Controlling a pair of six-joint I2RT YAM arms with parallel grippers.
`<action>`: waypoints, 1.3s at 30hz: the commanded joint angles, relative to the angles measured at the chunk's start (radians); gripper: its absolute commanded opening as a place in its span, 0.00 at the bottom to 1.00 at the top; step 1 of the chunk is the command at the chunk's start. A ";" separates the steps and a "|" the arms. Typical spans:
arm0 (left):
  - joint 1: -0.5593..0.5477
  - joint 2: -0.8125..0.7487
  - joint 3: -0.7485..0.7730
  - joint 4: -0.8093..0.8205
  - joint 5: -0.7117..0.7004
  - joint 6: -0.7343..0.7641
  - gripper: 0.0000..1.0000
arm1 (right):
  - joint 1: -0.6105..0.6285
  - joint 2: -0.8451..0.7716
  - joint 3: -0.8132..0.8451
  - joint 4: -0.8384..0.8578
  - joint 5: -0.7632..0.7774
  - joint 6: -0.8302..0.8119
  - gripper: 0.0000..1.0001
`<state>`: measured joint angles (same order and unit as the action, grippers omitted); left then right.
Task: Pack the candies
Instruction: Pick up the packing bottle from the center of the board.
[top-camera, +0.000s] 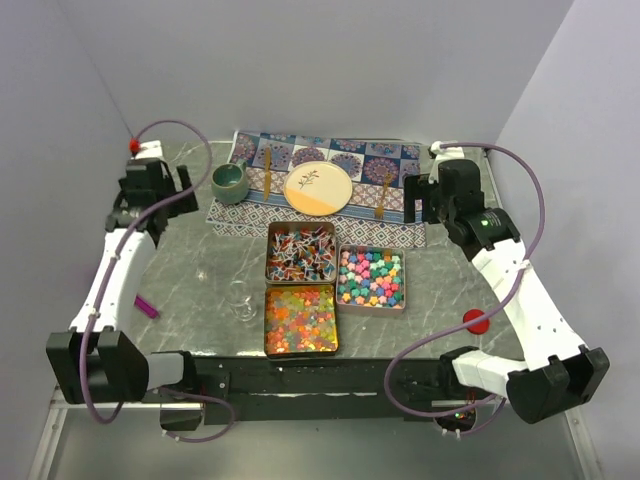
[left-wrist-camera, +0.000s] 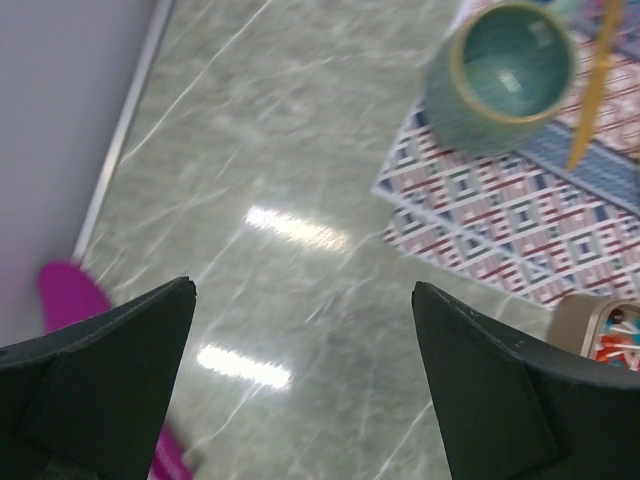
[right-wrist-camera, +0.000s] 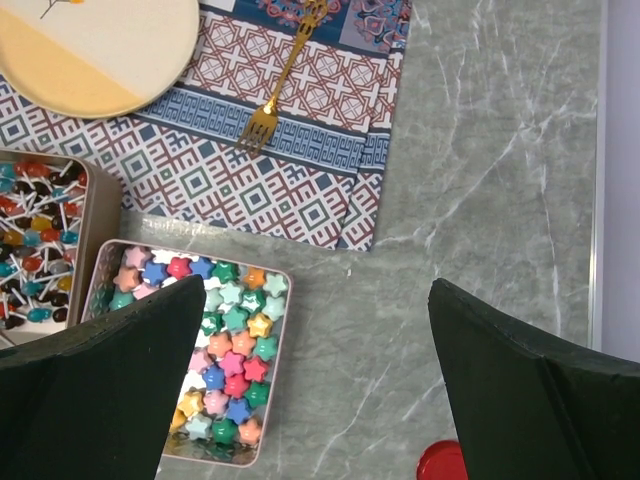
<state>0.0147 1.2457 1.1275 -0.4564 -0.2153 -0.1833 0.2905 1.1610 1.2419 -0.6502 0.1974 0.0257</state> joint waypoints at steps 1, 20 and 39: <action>0.074 -0.005 0.081 -0.272 0.028 0.007 0.97 | 0.004 -0.027 -0.001 0.050 -0.021 -0.016 1.00; -0.179 -0.146 0.106 -0.408 0.782 0.399 0.78 | 0.004 0.048 -0.010 0.090 -0.286 -0.135 1.00; -0.318 -0.164 -0.175 -0.503 0.485 0.720 0.66 | 0.002 0.023 -0.045 0.075 -0.311 -0.167 1.00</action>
<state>-0.2939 1.0996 0.9901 -1.0214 0.3424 0.4934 0.2901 1.1976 1.1812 -0.5880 -0.0986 -0.1287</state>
